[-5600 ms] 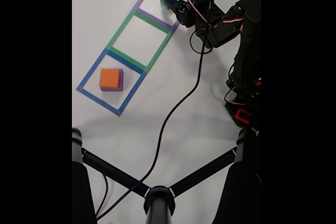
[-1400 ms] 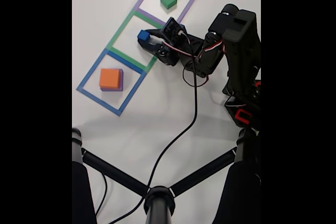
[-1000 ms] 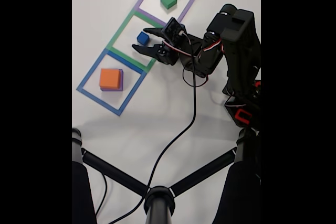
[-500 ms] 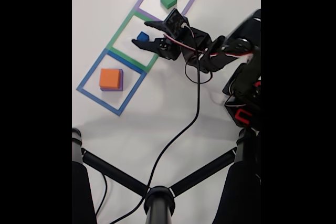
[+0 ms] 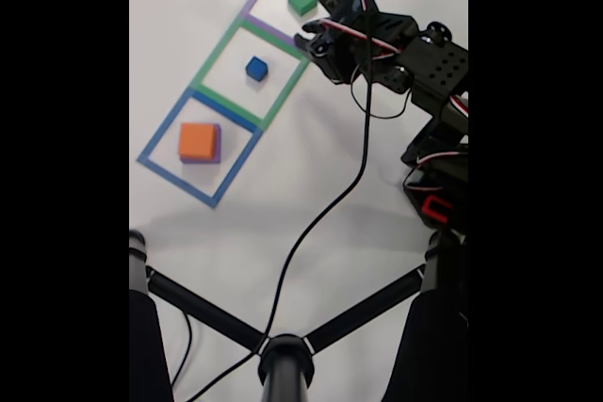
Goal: Tower of hanoi
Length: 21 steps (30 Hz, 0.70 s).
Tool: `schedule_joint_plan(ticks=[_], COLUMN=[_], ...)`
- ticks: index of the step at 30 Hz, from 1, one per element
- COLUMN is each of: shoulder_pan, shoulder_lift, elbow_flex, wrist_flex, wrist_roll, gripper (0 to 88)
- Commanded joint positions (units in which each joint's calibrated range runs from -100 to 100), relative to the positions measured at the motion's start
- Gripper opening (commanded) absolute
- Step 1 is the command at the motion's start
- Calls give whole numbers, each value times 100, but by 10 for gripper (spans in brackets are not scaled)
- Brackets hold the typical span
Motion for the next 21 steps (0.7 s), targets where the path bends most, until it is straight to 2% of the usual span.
schedule_joint_plan(ticks=[1,7,11,17,21], shoulder_pan=[407,857,1017,1116,1299], shoulder_lift=[-164,188,333,52,-292], elbow_flex=[-1860,-4232,-5367,-5349,-4404], wrist_flex=[1938,4018,5006,5354,4747], wrist_roll=[0,0,0,0,0], gripper=[0,0,0,0,26])
